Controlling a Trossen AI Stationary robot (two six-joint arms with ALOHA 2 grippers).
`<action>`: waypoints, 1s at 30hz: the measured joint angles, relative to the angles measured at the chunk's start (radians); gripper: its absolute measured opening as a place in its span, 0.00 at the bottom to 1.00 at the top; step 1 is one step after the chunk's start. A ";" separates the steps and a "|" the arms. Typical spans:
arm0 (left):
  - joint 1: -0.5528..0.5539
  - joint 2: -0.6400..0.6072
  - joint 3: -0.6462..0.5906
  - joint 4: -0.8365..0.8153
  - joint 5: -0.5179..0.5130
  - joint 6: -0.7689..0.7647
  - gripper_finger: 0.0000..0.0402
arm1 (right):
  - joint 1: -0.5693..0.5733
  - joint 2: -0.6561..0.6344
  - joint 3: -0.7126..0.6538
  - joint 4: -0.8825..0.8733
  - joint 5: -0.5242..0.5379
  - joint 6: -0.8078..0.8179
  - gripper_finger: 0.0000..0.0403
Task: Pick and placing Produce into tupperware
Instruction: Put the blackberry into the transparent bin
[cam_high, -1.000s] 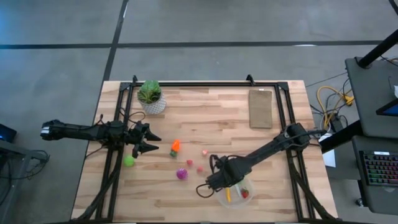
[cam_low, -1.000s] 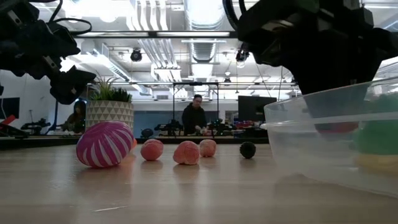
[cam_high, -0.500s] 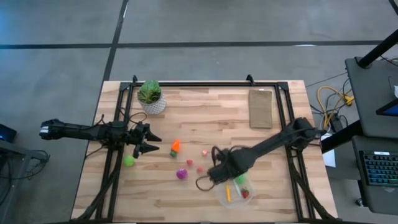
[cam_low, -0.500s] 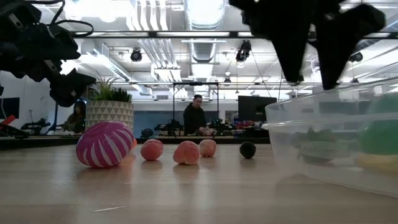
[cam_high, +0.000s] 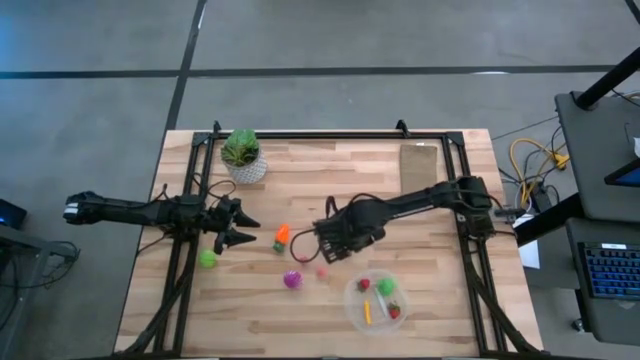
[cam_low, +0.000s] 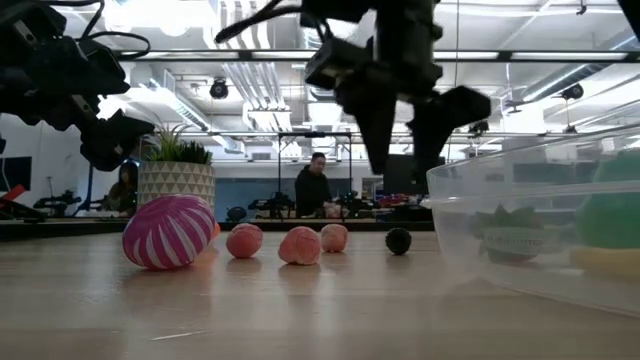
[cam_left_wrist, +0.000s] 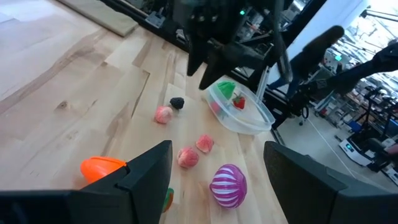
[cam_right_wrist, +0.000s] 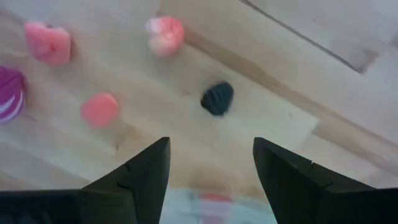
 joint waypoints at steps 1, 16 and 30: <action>0.000 0.000 0.000 0.001 0.000 -0.002 0.60 | -0.004 0.012 0.000 0.003 0.000 0.000 0.55; 0.000 0.001 0.000 0.001 -0.002 -0.004 0.60 | -0.012 0.114 -0.001 0.034 -0.005 -0.018 0.46; 0.000 -0.001 0.000 0.002 -0.001 -0.004 0.60 | -0.020 0.144 -0.010 0.066 0.000 0.002 0.29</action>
